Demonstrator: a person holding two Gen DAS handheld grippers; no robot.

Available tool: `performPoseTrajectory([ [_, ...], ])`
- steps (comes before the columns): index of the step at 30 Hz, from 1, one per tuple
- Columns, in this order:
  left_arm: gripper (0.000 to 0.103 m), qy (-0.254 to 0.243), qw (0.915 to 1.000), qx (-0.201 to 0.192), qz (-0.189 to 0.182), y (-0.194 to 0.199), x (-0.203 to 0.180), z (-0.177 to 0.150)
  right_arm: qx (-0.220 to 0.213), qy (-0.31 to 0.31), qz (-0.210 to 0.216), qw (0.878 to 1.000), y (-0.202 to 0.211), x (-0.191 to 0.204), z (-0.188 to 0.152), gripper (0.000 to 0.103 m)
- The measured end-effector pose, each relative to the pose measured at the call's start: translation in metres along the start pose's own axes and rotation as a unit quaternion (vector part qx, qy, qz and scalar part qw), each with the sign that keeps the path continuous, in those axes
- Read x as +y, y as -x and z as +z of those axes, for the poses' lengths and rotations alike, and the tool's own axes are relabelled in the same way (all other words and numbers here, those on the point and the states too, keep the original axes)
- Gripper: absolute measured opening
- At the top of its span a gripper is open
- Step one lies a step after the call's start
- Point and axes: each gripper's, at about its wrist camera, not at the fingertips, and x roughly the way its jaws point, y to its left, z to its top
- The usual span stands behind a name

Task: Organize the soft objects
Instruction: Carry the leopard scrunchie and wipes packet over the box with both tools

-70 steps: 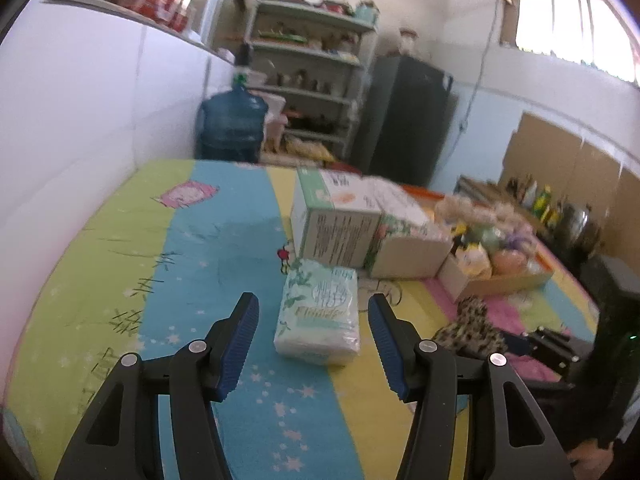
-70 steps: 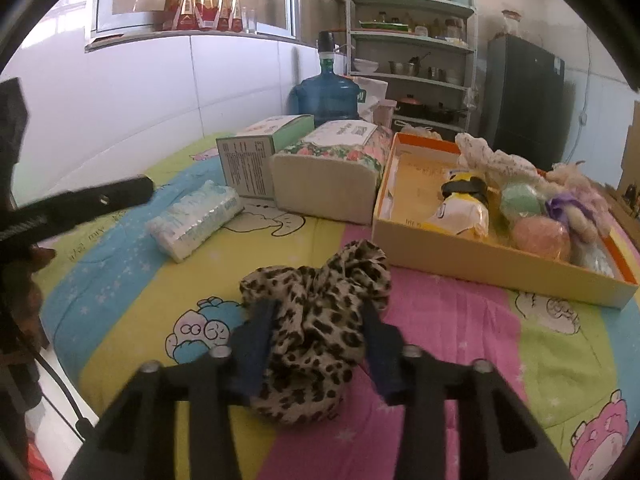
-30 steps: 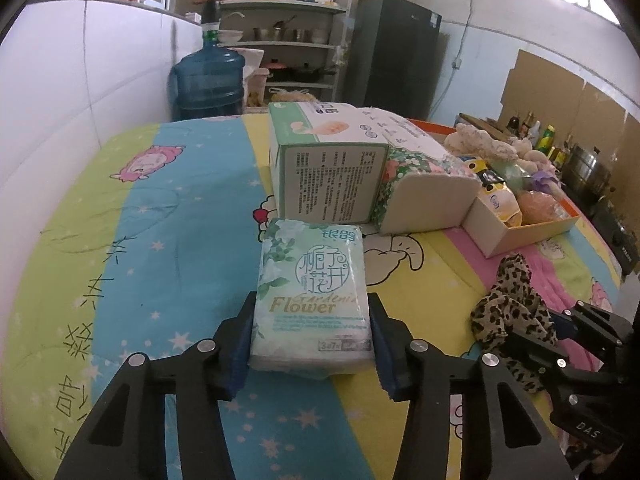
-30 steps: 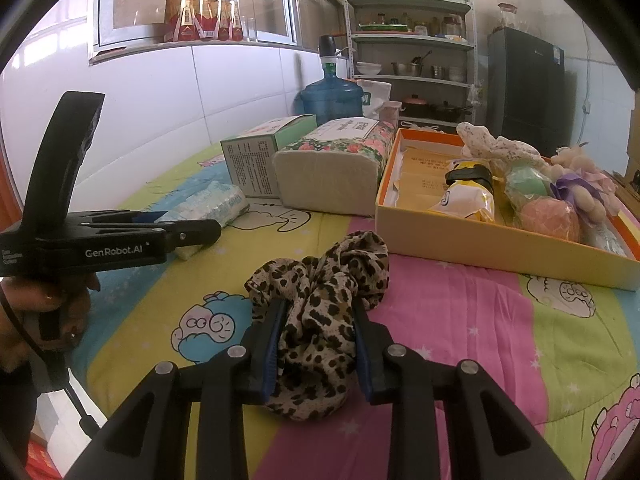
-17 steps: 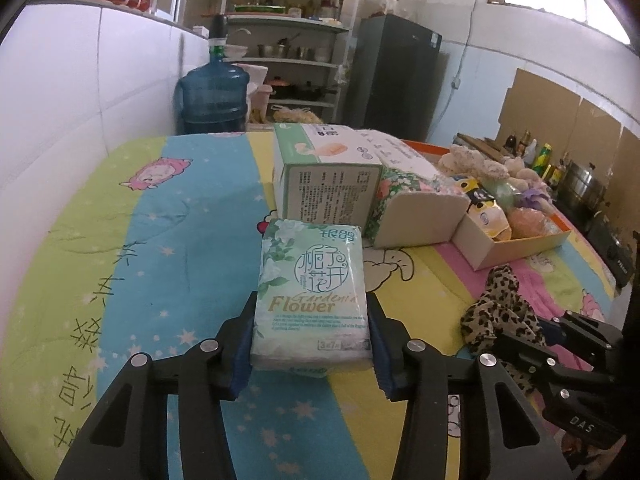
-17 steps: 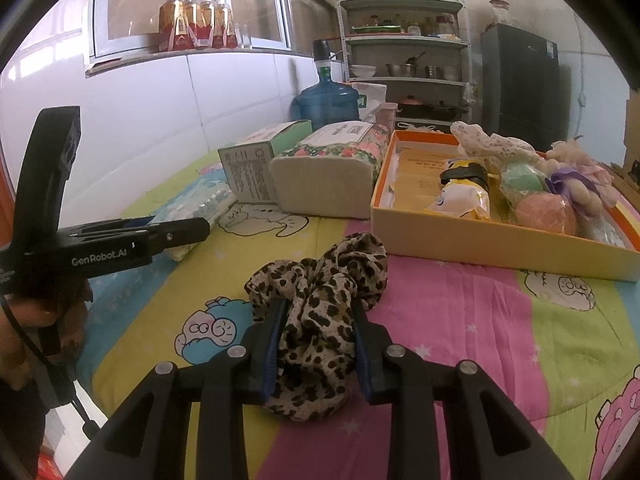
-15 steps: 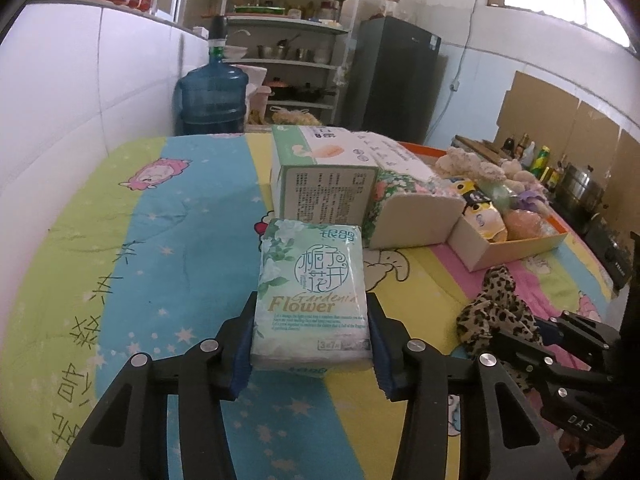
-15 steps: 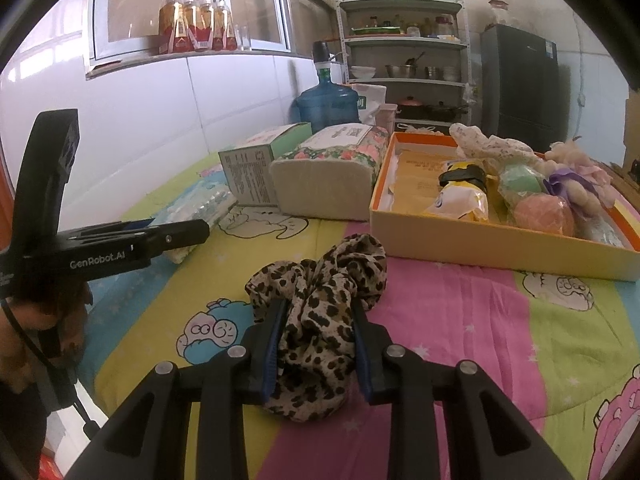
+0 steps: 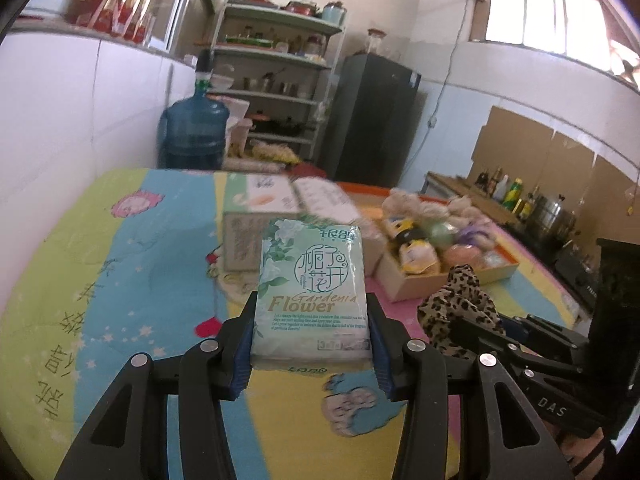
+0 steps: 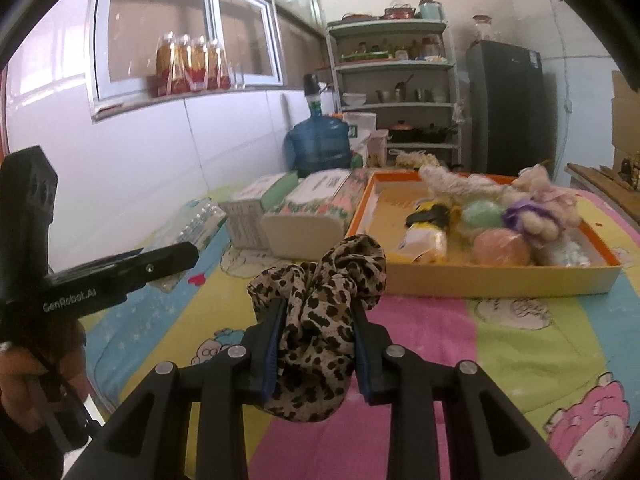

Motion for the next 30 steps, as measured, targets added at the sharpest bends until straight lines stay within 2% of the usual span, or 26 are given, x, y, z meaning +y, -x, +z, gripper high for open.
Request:
performPoseTrajectory([
  [10, 0.05, -0.009, 0.9995, -0.012, -0.029, -0.007, -0.044, 0.007, -0.039, -0.005, -0.03, 0.999, 0.031, -0.031, 0.013, 0.031],
  [22, 0.05, -0.02, 0.9977, 0.003, -0.065, -0.031, -0.081, 0.015, -0.037, -0.034, -0.064, 0.997, 0.038, -0.076, 0.023, 0.031],
  [30, 0.05, -0.024, 0.996, -0.002, -0.086, -0.039, -0.103, 0.022, -0.04, -0.043, -0.082, 0.995, 0.044, -0.095, 0.032, 0.031],
])
